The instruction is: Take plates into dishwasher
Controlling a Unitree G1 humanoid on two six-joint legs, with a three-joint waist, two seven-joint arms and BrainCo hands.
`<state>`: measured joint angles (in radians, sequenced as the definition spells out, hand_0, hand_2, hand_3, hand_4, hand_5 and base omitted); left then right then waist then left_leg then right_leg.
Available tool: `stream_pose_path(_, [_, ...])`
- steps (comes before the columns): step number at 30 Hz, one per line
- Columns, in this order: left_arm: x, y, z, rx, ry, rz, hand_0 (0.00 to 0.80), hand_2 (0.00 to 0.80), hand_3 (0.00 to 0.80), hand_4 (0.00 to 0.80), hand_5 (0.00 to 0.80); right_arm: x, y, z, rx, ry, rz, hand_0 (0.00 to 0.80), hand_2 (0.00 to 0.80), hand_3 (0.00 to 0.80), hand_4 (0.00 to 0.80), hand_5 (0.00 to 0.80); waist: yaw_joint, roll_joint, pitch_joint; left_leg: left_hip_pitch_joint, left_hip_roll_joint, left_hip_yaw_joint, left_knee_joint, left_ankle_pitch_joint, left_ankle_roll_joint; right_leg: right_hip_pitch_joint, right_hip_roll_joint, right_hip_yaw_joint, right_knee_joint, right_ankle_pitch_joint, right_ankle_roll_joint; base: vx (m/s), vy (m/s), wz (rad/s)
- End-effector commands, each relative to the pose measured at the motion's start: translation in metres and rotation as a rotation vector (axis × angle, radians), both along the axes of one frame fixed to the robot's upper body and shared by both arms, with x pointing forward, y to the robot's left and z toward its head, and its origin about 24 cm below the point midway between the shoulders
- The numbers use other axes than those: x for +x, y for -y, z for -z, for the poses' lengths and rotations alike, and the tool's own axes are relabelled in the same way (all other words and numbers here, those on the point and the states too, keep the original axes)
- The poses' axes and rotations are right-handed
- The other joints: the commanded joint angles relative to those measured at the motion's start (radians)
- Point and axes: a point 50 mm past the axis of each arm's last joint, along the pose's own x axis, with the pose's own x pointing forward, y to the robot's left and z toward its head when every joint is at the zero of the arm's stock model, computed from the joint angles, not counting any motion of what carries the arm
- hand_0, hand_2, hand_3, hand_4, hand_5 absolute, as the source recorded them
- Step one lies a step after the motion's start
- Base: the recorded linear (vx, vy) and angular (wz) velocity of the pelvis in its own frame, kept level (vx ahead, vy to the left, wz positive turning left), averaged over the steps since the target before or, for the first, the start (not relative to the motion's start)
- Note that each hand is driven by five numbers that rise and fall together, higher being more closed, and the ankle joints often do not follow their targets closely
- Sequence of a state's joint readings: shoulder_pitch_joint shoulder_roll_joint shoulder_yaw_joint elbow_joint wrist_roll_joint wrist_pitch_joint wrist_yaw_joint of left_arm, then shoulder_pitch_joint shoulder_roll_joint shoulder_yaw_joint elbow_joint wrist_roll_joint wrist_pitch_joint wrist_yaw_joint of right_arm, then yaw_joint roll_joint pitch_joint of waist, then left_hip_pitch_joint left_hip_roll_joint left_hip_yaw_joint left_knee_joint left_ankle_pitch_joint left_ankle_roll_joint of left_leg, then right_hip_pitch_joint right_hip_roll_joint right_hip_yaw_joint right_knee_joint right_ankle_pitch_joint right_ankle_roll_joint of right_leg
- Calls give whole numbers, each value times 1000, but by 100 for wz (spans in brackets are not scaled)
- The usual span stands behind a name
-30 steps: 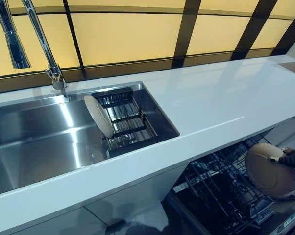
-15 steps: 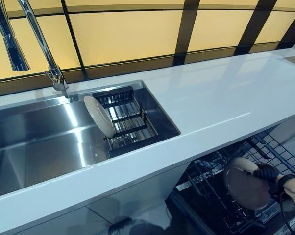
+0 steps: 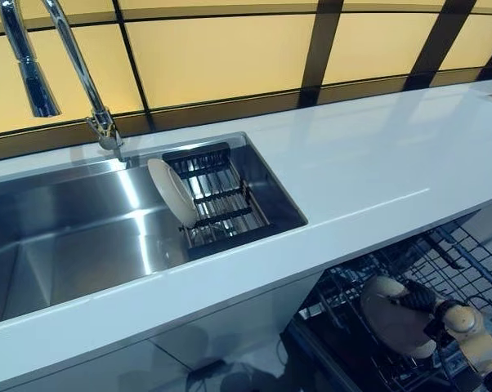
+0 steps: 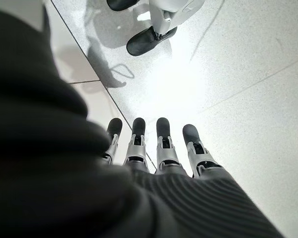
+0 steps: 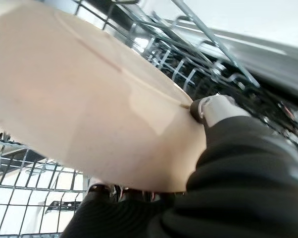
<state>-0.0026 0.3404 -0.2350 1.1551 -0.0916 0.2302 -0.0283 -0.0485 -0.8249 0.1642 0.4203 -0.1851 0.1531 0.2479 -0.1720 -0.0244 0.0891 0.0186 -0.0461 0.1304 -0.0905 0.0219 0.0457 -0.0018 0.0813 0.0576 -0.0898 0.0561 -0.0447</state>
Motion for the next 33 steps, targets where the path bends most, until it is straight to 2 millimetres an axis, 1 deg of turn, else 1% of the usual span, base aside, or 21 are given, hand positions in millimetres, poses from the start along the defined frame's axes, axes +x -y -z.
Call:
stream_pose_path(1, [6,-3,-1,20,-20,47,0,0,0,0,0,21,13,-19,-119,97,45,800,800,800,800,800,39,-7,-25,8,23,-2,3,-67,-16,11,-40,-31,3,-22,90,3,-9,6])
stream_pose_path(10, [10,-2,-3,18,-21,72,0,0,0,0,0,18,16,-1,-119,42,128,800,800,800,800,800,58,1,-25,4,19,-20,3,-65,-16,12,-43,-42,3,-25,89,-1,-9,8])
stream_pose_path(14, [11,-1,-2,15,-25,84,0,0,0,0,0,13,20,8,-102,18,182,800,800,800,800,800,66,4,-26,3,18,-26,3,-65,-15,12,-45,-46,3,-26,89,0,0,0])
stream_pose_path(21, [14,0,-2,12,-24,103,0,0,0,0,0,5,22,26,-79,-31,238,800,800,800,800,800,76,8,-27,3,16,-34,3,-63,-15,14,-46,-51,3,-27,87,0,-2,1])
stream_pose_path(25, [16,2,-2,12,-26,109,0,0,0,0,0,3,21,33,-77,-59,252,800,800,800,800,800,80,10,-27,4,15,-39,3,-63,-14,17,-46,-53,3,-28,86,1,-4,5])
stream_pose_path(33, [17,2,-2,9,-34,120,0,0,0,0,0,-2,22,41,-80,-99,261,800,800,800,800,800,87,13,-31,5,14,-47,3,-60,-14,19,-48,-57,3,-28,85,11,0,4])
